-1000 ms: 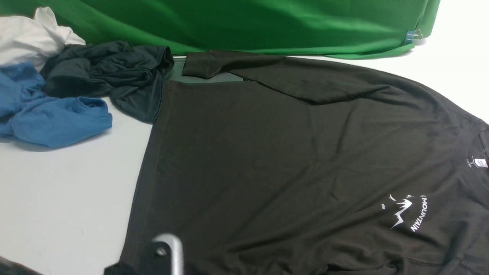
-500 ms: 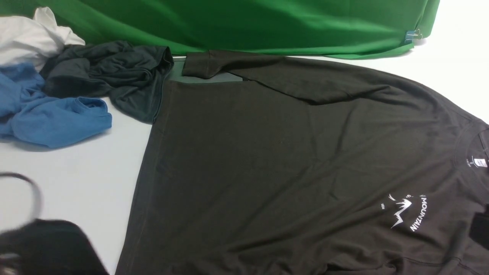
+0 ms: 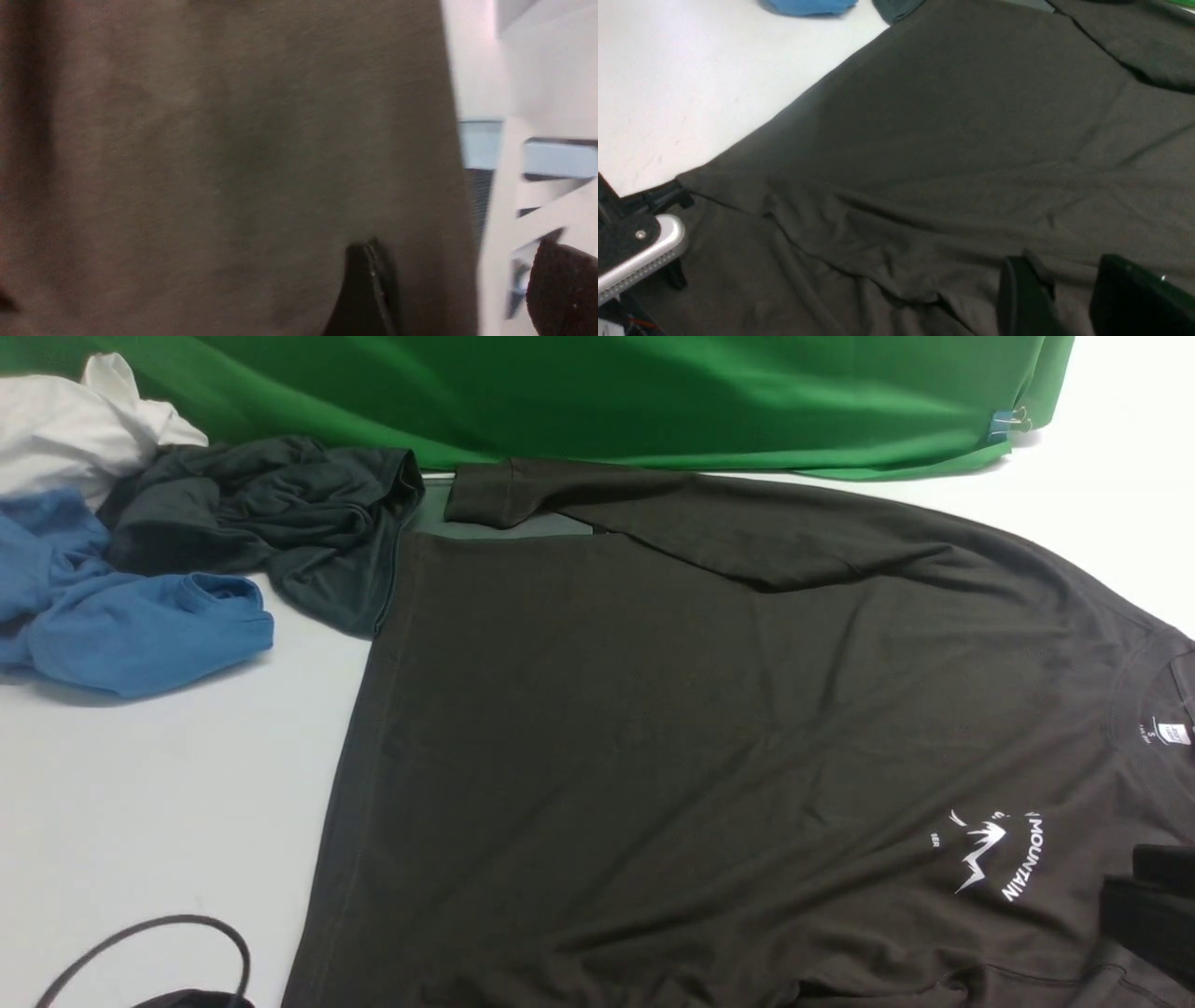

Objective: Fold a long-sleeved shirt on a white desktop.
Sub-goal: 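Grasp the left edge of the dark T-shirt lying flat on the table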

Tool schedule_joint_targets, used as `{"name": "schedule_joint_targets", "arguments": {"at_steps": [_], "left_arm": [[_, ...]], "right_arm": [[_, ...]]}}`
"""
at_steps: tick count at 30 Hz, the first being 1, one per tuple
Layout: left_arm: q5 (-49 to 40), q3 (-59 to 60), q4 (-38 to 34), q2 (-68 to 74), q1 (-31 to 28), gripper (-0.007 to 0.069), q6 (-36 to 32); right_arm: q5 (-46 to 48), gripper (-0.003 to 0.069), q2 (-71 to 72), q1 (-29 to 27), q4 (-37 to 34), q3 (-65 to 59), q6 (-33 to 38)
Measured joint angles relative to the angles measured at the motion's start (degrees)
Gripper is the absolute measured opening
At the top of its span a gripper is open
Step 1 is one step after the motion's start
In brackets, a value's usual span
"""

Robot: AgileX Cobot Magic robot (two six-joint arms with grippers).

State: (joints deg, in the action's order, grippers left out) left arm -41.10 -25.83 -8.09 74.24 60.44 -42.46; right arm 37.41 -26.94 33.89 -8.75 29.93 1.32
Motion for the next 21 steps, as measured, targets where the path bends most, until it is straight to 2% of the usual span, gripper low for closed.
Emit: {"name": "schedule_joint_targets", "arguments": {"at_steps": [3,9,17,19,21], "left_arm": [[0.59,0.00,3.33,0.69,0.00,0.0449,2.22],[1.07,-0.26,4.72,3.09,0.00,0.0338,4.06],[0.89,-0.67,4.72,3.41,0.00,0.0322,4.06],[-0.27,-1.31,4.21,3.53,0.00,0.0263,4.06],[-3.21,-2.52,2.88,3.98,0.00,0.0165,4.46]], "right_arm": [[-0.41,0.0240,-0.04,0.00,0.31,0.00,0.00],[-1.42,0.0240,-0.04,0.00,1.02,0.00,0.07],[-1.49,0.0240,-0.04,0.00,1.13,0.00,0.07],[-1.49,0.0240,-0.04,0.00,1.13,0.00,0.04],[-1.20,0.0240,-0.04,0.00,1.13,0.06,-0.70]]}}
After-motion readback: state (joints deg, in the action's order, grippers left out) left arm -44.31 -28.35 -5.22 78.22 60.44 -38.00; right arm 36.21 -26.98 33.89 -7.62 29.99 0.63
